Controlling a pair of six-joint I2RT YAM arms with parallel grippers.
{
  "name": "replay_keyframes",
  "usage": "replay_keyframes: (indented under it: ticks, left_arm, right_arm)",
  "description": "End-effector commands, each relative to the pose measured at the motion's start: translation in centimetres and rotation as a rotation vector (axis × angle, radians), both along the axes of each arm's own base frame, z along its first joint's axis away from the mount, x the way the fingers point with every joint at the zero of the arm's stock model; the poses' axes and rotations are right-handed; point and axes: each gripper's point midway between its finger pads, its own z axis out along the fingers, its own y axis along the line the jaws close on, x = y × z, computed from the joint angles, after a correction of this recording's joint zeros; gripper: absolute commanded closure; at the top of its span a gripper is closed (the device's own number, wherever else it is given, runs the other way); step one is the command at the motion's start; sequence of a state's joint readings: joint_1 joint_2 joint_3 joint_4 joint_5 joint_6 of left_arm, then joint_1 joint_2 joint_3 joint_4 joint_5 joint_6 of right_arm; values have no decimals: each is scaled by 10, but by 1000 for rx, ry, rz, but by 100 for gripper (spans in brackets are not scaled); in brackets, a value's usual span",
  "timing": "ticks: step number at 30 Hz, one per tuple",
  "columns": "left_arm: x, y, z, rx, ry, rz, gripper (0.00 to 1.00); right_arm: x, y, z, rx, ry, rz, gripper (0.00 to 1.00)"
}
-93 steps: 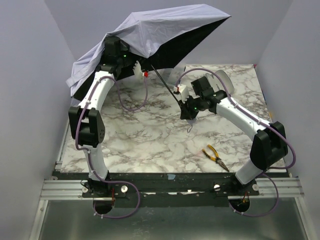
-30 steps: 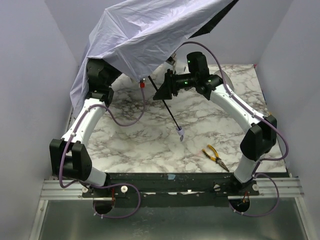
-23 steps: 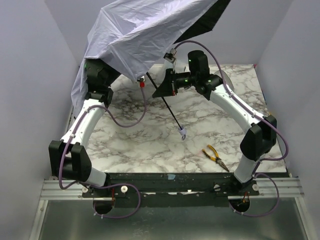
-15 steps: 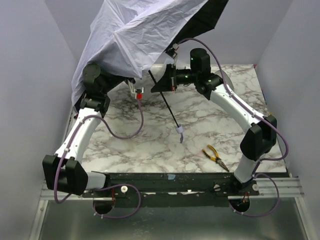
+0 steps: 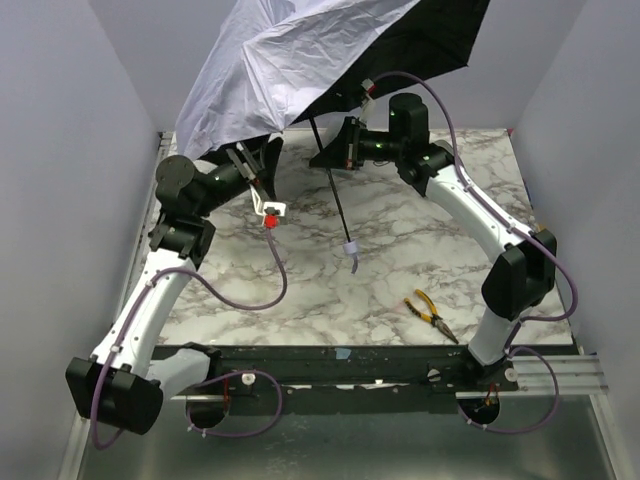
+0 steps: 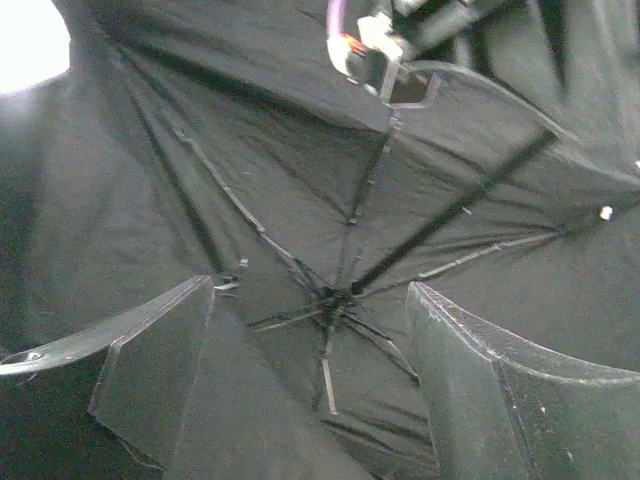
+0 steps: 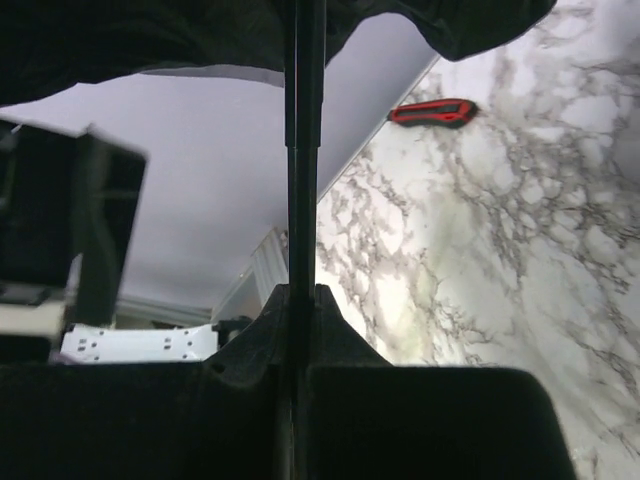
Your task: Open the umbrella
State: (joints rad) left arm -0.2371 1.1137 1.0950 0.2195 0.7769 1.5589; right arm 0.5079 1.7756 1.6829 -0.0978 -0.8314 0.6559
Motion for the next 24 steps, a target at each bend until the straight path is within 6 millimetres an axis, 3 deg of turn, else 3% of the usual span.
replay_keyframes:
  ticks: [1, 7, 14, 22, 24]
  left_arm:
    - [-19, 3, 52, -270, 10, -7, 20]
    - [-2, 39, 118, -590, -52, 200, 19]
    - [28, 90, 168, -918, -24, 373, 20]
    - [59, 116, 186, -1005, -70, 474, 25]
    - [65, 119, 187, -1004, -73, 496, 33]
  right_arm:
    - [23, -8, -6, -42, -70, -111, 99]
    - [39, -15, -10, -84, -75, -219, 99]
    - [40, -18, -10, -109, -82, -263, 99]
    - [34, -25, -14, -163, -148, -272, 99]
    - [32, -27, -11, -165, -166, -271, 99]
